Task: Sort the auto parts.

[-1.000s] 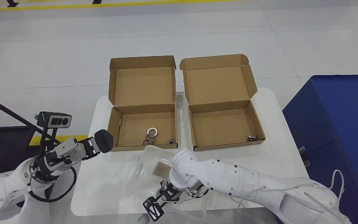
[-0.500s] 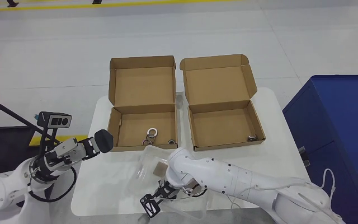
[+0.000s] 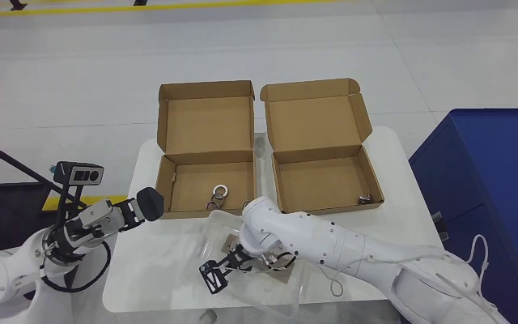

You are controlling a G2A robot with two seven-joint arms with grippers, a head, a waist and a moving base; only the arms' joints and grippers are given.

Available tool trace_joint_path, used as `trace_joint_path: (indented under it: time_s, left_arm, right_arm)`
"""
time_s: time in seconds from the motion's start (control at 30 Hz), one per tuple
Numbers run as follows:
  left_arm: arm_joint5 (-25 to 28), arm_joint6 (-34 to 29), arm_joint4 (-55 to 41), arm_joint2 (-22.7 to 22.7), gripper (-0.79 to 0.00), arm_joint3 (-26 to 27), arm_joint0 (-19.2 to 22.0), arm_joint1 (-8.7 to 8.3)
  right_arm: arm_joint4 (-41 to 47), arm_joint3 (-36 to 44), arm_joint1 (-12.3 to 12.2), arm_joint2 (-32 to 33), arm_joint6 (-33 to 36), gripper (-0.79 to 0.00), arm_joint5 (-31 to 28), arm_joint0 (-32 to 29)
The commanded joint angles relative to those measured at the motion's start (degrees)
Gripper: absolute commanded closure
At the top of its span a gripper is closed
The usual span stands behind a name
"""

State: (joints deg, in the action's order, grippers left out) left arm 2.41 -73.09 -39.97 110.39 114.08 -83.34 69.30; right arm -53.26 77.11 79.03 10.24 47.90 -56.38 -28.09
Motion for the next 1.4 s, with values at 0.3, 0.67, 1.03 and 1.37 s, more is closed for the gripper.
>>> trace_joint_path:
  time_s: [0.3,0.67,1.03,1.37]
  left_arm:
    - [0.0,0.0,0.0,0.0,-0.785,0.0,0.0,0.00]
    - [0.0,0.0,0.0,0.0,-0.785,0.0,0.0,0.00]
    - [0.0,0.0,0.0,0.0,-0.785,0.0,0.0,0.00]
    - [0.0,0.0,0.0,0.0,-0.785,0.0,0.0,0.00]
  right_arm:
    - [-1.5,0.5,-0.3,-0.5,-1.6,-0.271,-1.6,-2.4]
    - [-2.4,-2.9,2.2,-0.5,-2.9,-0.265,-1.6,-3.1]
    - [-5.3,-8.1,4.5,-0.5,-8.6,-0.240,-1.6,-2.7]
    - [-7.8,-11.4,6.2,-0.5,-11.3,-0.037,-1.6,-2.7]
